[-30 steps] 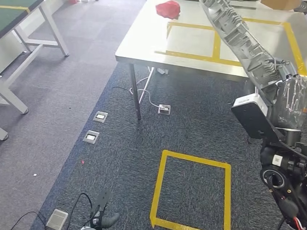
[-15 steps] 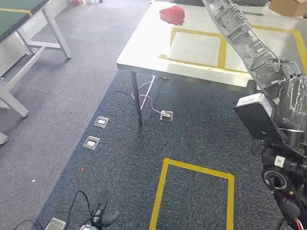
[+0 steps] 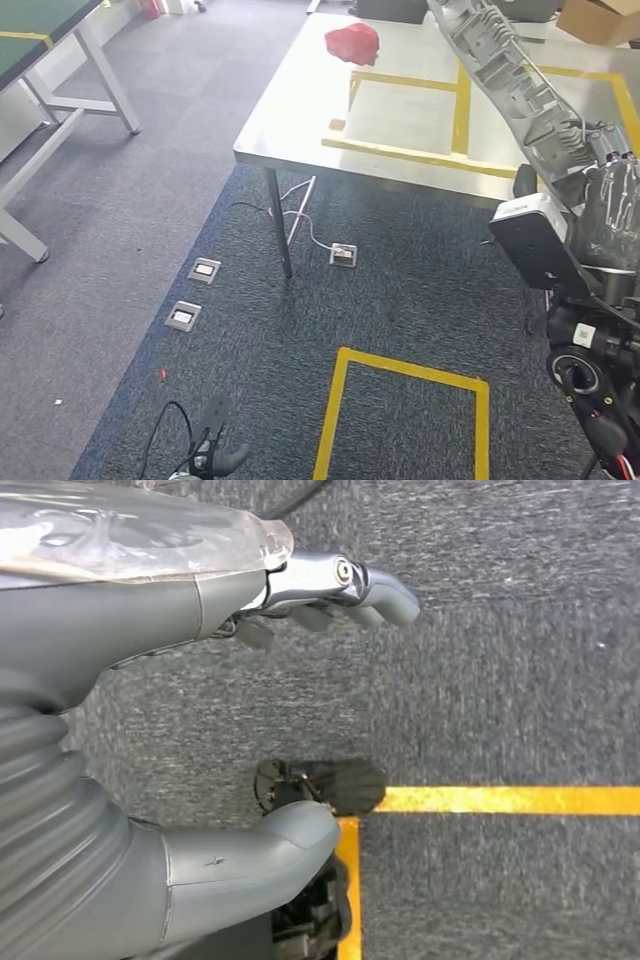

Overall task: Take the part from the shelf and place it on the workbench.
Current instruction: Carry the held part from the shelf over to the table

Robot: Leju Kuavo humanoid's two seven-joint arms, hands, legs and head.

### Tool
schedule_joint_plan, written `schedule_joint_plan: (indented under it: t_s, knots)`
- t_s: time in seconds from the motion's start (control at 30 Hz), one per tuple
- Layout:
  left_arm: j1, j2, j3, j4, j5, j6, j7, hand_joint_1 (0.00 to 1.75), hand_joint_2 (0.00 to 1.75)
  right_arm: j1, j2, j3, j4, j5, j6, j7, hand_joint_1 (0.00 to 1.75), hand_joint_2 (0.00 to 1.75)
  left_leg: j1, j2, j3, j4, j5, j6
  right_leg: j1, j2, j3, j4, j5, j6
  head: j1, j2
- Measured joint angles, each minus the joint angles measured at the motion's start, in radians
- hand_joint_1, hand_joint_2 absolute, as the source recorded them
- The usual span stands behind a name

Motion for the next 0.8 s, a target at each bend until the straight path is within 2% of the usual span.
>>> schedule_joint_plan:
  t_s: [0.07,0.1,0.2,0.23,0.27,0.3,0.33,0.37,0.4,0.43,0.47,0.53,0.57,0.6,0.63,0.7,0.73,0.77,0.8]
  knots:
    - [-0.001,0.000,0.000,0.000,0.000,0.000,0.000,0.00,1.75,-0.001,0.000,0.000,0.000,0.000,-0.001,0.000,1.75,1.75,0.002,-0.002,0.019,-0.005,-0.005,0.013,-0.002,-0.002,-0.007,0.035,-0.012,0.011,0.001,0.000]
    - [-0.001,0.000,0.000,0.000,0.000,0.000,-0.001,0.00,1.75,-0.001,0.000,0.000,0.000,0.000,-0.001,0.000,1.75,1.75,0.003,-0.003,0.029,-0.006,-0.010,0.019,-0.004,-0.003,-0.026,0.076,-0.026,0.015,0.002,0.000]
    - [-0.001,0.001,0.000,0.000,0.002,0.001,-0.001,0.00,1.75,-0.002,0.001,0.000,0.002,-0.002,-0.002,-0.006,1.75,1.75,0.002,-0.004,0.052,-0.006,-0.030,0.026,-0.004,-0.004,-0.152,0.277,-0.099,0.022,0.006,0.000]
    - [-0.001,0.001,0.000,0.000,0.003,0.001,-0.001,0.00,1.75,-0.002,0.001,0.001,0.003,-0.003,-0.003,-0.009,1.75,1.75,0.002,-0.005,0.063,-0.006,-0.039,0.026,-0.004,-0.005,-0.186,0.315,-0.116,0.021,0.006,0.000]
    - [0.000,0.001,0.000,0.000,0.003,0.001,-0.001,0.00,1.75,-0.002,0.001,0.001,0.005,-0.004,-0.003,-0.011,1.75,1.75,0.002,-0.007,0.075,-0.006,-0.049,0.026,-0.004,-0.005,-0.202,0.313,-0.116,0.020,0.006,0.000]
    - [0.001,0.000,0.000,0.000,0.003,0.001,-0.001,0.00,1.75,-0.002,0.001,0.001,0.007,-0.006,-0.004,-0.013,1.75,1.75,0.002,-0.009,0.090,-0.006,-0.060,0.025,-0.004,-0.005,-0.202,0.277,-0.095,0.016,0.007,0.000]
    - [0.001,0.000,0.000,0.000,0.003,0.002,-0.001,0.00,1.75,-0.002,0.001,0.001,0.008,-0.007,-0.005,-0.014,1.75,1.75,0.001,-0.011,0.106,-0.006,-0.071,0.023,-0.004,-0.005,-0.190,0.215,-0.050,0.011,0.008,0.000]
    - [0.001,-0.001,0.000,0.000,0.003,0.002,-0.001,0.00,1.75,-0.002,0.001,0.001,0.010,-0.008,-0.006,-0.015,1.75,1.75,0.000,-0.012,0.120,-0.005,-0.082,0.020,-0.002,-0.006,-0.178,0.141,0.013,0.005,0.008,0.000]
    - [0.001,-0.001,0.000,0.000,0.003,0.002,-0.002,0.00,1.75,-0.003,0.001,0.001,0.011,-0.010,-0.008,-0.016,1.75,1.75,-0.001,-0.014,0.129,-0.004,-0.093,0.016,0.000,-0.008,-0.167,0.077,0.059,0.000,0.010,0.000]
    - [0.000,-0.001,0.000,0.000,0.003,0.002,-0.002,0.00,1.75,-0.004,0.001,0.001,0.013,-0.011,-0.010,-0.017,1.75,1.75,-0.002,-0.015,0.134,-0.003,-0.102,0.010,0.003,-0.008,-0.157,0.034,0.093,-0.006,0.009,0.000]
    - [-0.001,-0.001,0.000,0.000,0.003,0.002,-0.002,0.00,1.75,-0.005,0.002,0.002,0.014,-0.013,-0.013,-0.018,1.75,1.75,-0.004,-0.015,0.137,0.001,-0.108,0.004,0.005,-0.008,-0.152,0.011,0.106,-0.011,0.009,0.000]
    - [-0.003,0.000,0.000,0.000,0.003,0.002,-0.002,0.00,1.75,-0.008,0.003,0.001,0.015,-0.014,-0.016,-0.019,1.75,1.75,-0.004,-0.015,0.142,0.007,-0.117,-0.007,0.004,-0.007,-0.135,0.006,0.096,-0.023,0.007,0.000]
    - [-0.004,0.001,0.000,0.000,0.003,0.002,-0.002,0.00,1.75,-0.010,0.003,0.000,0.015,-0.015,-0.016,-0.019,1.75,1.75,-0.004,-0.012,0.135,0.030,-0.119,-0.011,0.002,-0.007,-0.127,0.004,0.092,-0.028,0.007,0.000]
    - [-0.005,0.001,0.000,0.000,0.003,0.002,-0.002,0.00,1.75,-0.011,0.004,-0.001,0.015,-0.015,-0.016,-0.019,1.75,1.75,-0.002,-0.010,0.115,0.068,-0.126,-0.015,0.001,-0.007,-0.117,0.003,0.087,-0.033,0.006,0.000]
    - [-0.006,0.002,0.000,0.000,0.003,0.002,-0.002,0.00,1.75,-0.012,0.004,-0.001,0.016,-0.015,-0.016,-0.018,1.75,1.75,-0.001,-0.007,0.078,0.128,-0.139,-0.020,0.000,-0.007,-0.110,0.002,0.082,-0.036,0.005,0.000]
    - [-0.005,0.001,0.000,0.000,0.001,0.002,-0.002,0.00,1.75,-0.013,0.005,0.000,0.017,-0.015,-0.017,-0.017,1.75,1.75,0.000,-0.004,-0.018,0.261,-0.185,-0.029,0.000,-0.005,-0.098,0.002,0.067,-0.040,0.001,0.000]
    - [-0.003,0.001,0.000,0.000,-0.001,0.002,-0.002,0.00,1.75,-0.012,0.005,0.000,0.017,-0.015,-0.017,-0.018,1.75,1.75,0.001,-0.004,-0.057,0.300,-0.205,-0.032,0.000,-0.003,-0.089,0.002,0.058,-0.041,0.000,0.000]
    - [-0.002,0.002,0.000,0.000,-0.003,0.002,-0.002,0.00,1.75,-0.012,0.005,0.001,0.017,-0.015,-0.017,-0.018,1.75,1.75,0.000,-0.004,-0.080,0.305,-0.210,-0.033,0.000,-0.001,-0.078,0.002,0.048,-0.040,-0.002,0.000]
    - [-0.002,0.002,0.000,0.000,-0.005,0.002,-0.002,0.00,1.75,-0.011,0.005,0.001,0.017,-0.015,-0.017,-0.017,1.75,1.75,0.000,-0.004,-0.084,0.274,-0.193,-0.032,0.000,0.000,-0.064,0.002,0.038,-0.039,-0.003,0.000]
